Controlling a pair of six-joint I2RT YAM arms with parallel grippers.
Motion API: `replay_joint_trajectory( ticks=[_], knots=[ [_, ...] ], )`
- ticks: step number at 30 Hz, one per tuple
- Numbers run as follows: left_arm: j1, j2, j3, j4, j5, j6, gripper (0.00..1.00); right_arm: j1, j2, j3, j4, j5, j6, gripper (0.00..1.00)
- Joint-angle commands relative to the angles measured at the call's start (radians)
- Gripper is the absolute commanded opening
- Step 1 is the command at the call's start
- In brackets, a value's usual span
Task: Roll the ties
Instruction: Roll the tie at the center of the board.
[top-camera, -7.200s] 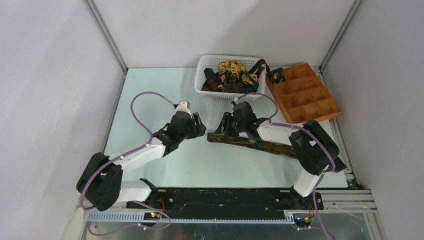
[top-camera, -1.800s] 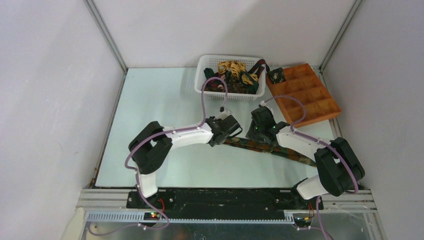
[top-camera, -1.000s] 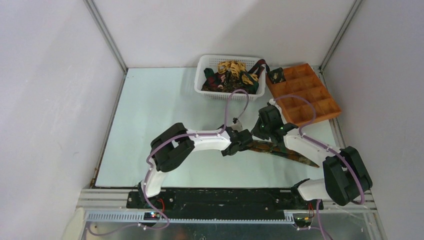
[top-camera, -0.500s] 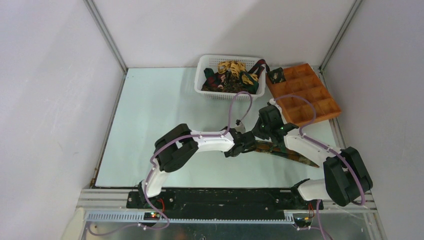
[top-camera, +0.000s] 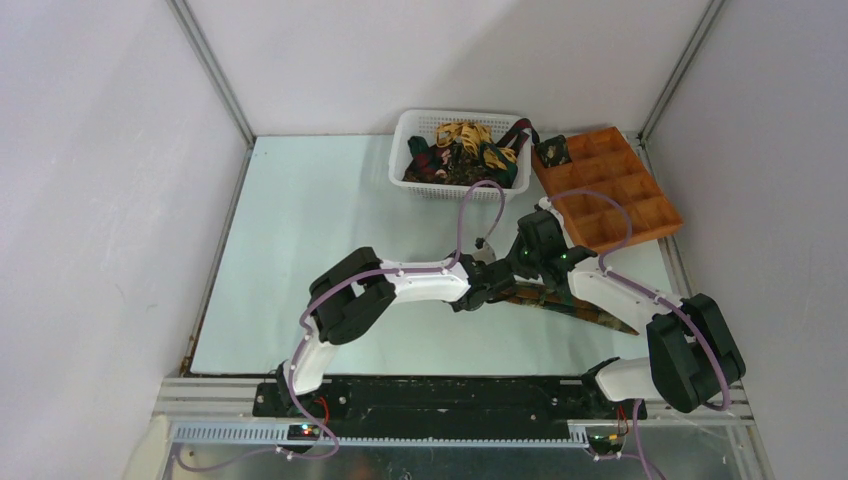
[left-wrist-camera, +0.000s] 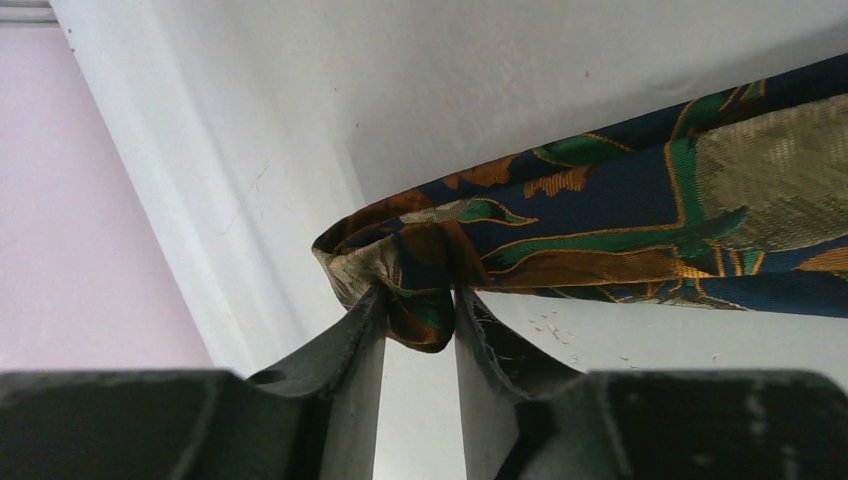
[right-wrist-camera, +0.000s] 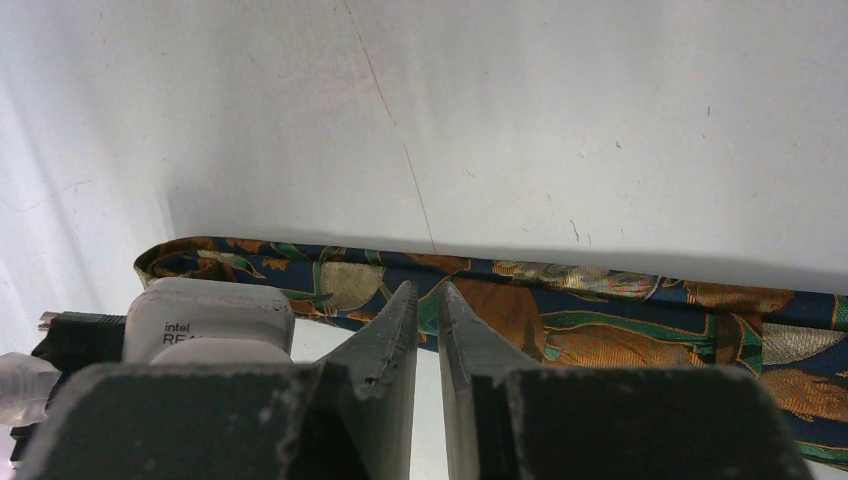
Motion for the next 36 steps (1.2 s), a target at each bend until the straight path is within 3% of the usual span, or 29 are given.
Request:
replay_joint_trajectory(
  ticks=[1,26,36],
  knots=[
    [-0.007,-0.016,0.032,0.038,0.037,-0.003,0.36,-0.005,-0.016,-0.001,0.02,0.005,0.006,0.16],
    [0.072,-0.105,-0.069,0.164,0.225,-0.005,0.44,-0.007,-0.033,-0.001,0.019,0.013,-0.006,0.19],
    [0.086,-0.197,-0.047,0.185,0.25,-0.01,0.5,-0.03,-0.09,-0.001,0.066,-0.01,-0.046,0.3]
  ],
)
